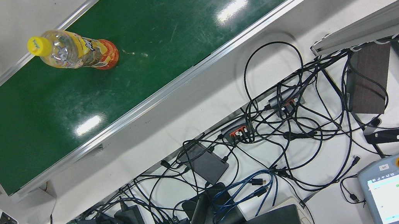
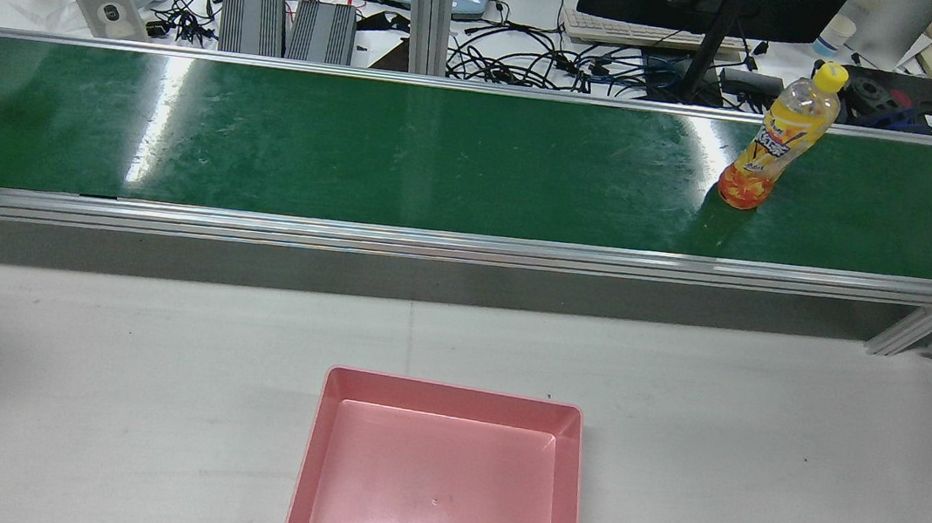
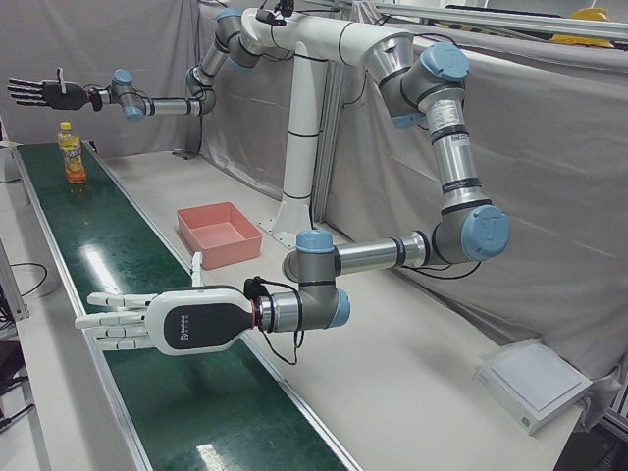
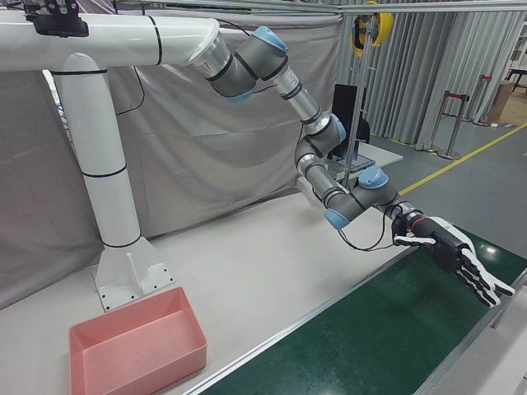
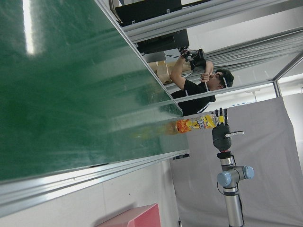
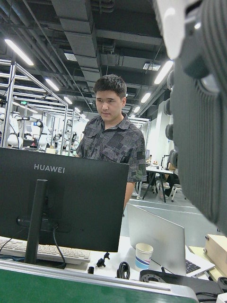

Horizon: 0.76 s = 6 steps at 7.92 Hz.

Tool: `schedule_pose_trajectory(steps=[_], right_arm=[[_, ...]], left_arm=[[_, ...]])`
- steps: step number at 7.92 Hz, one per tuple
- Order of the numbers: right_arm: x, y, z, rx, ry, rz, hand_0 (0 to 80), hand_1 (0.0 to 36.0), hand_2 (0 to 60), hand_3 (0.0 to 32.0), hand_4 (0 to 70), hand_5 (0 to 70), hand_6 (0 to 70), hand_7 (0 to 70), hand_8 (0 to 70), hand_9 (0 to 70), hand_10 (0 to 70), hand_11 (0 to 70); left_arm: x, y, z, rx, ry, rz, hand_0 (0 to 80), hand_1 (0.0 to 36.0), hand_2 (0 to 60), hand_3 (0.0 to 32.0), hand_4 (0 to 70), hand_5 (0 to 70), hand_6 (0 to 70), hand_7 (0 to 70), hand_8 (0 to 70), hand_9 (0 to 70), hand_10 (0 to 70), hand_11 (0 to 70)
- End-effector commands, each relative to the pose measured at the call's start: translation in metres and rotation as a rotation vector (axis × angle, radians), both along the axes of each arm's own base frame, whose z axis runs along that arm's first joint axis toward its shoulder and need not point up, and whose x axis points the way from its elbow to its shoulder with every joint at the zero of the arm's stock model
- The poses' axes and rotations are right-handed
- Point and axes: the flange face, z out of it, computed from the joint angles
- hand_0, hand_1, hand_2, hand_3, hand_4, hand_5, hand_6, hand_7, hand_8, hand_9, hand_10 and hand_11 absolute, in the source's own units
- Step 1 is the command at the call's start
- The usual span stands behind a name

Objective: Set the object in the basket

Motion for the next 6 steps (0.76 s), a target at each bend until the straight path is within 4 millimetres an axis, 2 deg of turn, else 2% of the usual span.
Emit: schedule_pose_trajectory(steps=[1, 6], right_arm=[[0.0, 0.0, -0.0002, 0.0, 0.0, 0.0, 0.0, 0.0, 0.0, 0.0, 0.0, 0.0, 0.0, 0.0, 0.0, 0.0, 0.0, 0.0], [0.0, 0.0007, 0.0006, -0.001, -0.002, 0.0, 0.0, 0.0, 0.0, 0.0, 0.0, 0.0, 0.0, 0.0, 0.0, 0.0, 0.0, 0.0]], left_arm=[[-0.0011, -0.0002, -0.0015, 0.004, 0.004, -0.001, 46.7, 2.5, 0.0, 0.0, 14.9, 9.6, 0.0, 0.0, 5.8, 9.5, 5.2, 8.1], [0.0007, 0.0003, -0.0025, 0.002, 0.005, 0.003, 47.0, 2.5, 0.0, 0.0, 15.3, 9.9, 0.0, 0.0, 5.7, 9.5, 5.3, 8.2]])
